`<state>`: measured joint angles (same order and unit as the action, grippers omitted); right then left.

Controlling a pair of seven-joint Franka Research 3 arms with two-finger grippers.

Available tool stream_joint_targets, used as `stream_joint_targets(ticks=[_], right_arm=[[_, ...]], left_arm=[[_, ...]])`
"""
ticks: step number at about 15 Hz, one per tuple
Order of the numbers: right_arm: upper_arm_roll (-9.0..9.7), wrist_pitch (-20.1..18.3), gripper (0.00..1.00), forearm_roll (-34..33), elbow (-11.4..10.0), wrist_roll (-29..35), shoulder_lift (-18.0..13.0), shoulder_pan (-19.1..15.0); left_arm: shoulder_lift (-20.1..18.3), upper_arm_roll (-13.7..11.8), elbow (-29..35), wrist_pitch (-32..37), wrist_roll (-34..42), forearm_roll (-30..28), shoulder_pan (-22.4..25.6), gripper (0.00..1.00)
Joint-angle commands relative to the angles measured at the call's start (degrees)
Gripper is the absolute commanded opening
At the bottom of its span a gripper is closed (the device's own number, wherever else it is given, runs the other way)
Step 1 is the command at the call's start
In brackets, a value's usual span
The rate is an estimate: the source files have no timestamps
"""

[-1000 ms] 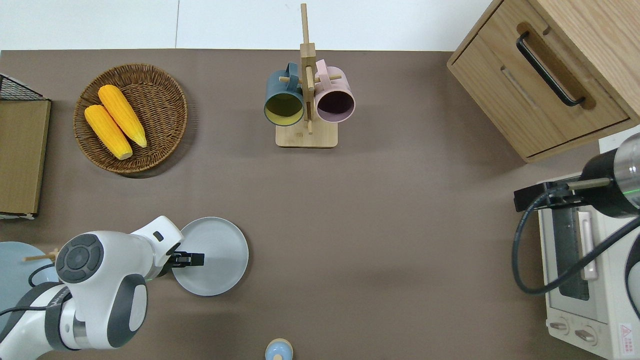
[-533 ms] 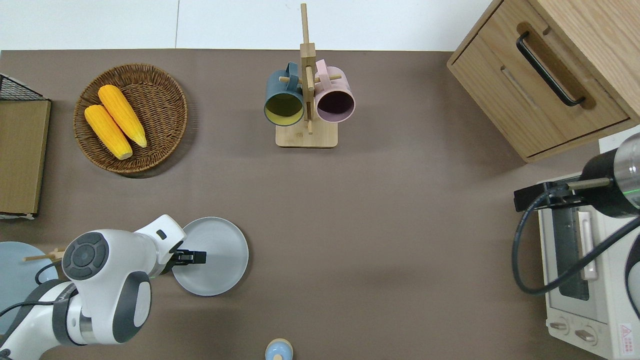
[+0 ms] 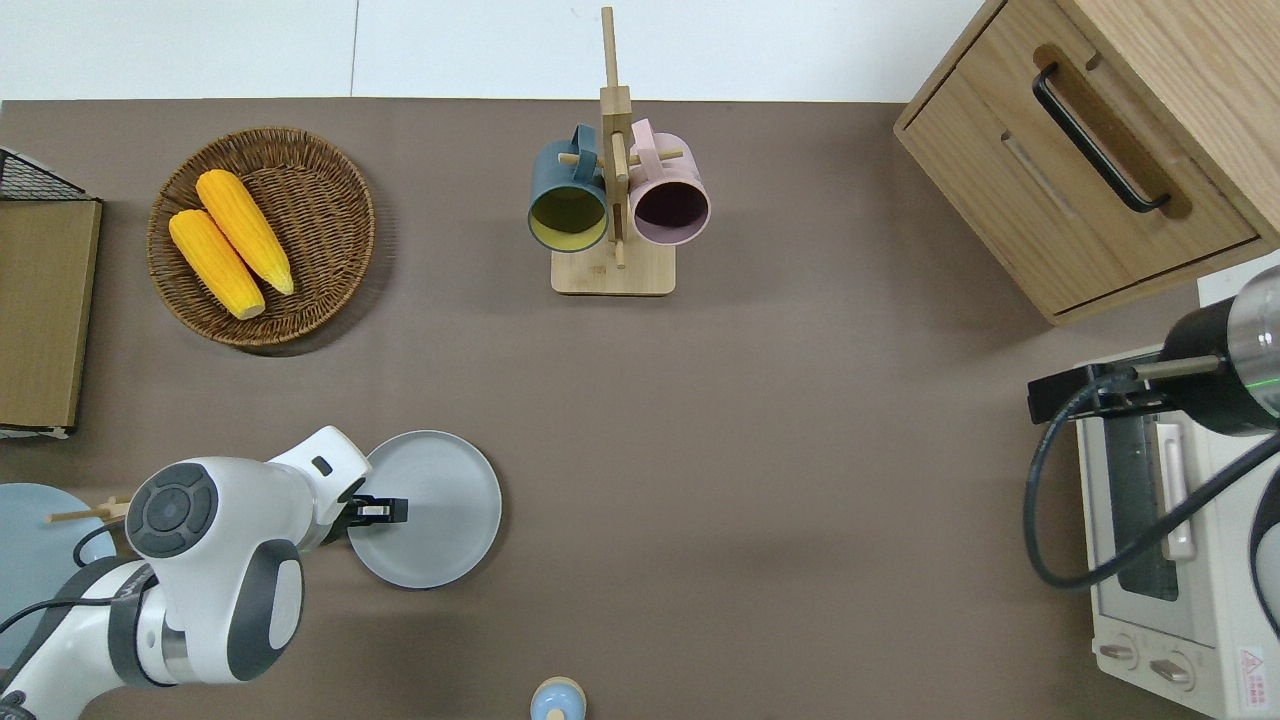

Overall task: Pick gray plate from table and place it on lower plate rack with left arm
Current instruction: 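Close the left gripper on the gray plate's rim nearest the robot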

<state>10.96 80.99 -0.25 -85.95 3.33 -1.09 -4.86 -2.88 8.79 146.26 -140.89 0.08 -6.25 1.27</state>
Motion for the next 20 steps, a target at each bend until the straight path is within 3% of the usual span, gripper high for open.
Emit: stream_joint_targets(ticks=[1, 5, 12, 20], right_arm=[[0.29, -0.83, 0.99, 0.43, 0.35, 0.01, -0.14, -0.41], [0.38, -0.83, 0.987, 0.43, 0.35, 0.01, -0.14, -0.41], [0.38, -0.83, 0.99, 0.43, 0.35, 0.01, -0.14, -0.41], [0.29, -0.83, 0.987, 0.43, 0.35, 0.01, -0.14, -0.41]], left_arm=[[1.21, 0.0, 0.52, -0.79, 0.62, -0.52, -0.66, 0.0], [0.25, -0.09, -0.71, 0.88, 0.45, -0.43, -0.39, 0.0], [-4.49, -1.05, -6.34, 12.47, 0.01, 0.18, -0.13, 0.0], [-6.69, -1.4, -7.66, 15.37, 0.1, 0.18, 0.66, 0.0]])
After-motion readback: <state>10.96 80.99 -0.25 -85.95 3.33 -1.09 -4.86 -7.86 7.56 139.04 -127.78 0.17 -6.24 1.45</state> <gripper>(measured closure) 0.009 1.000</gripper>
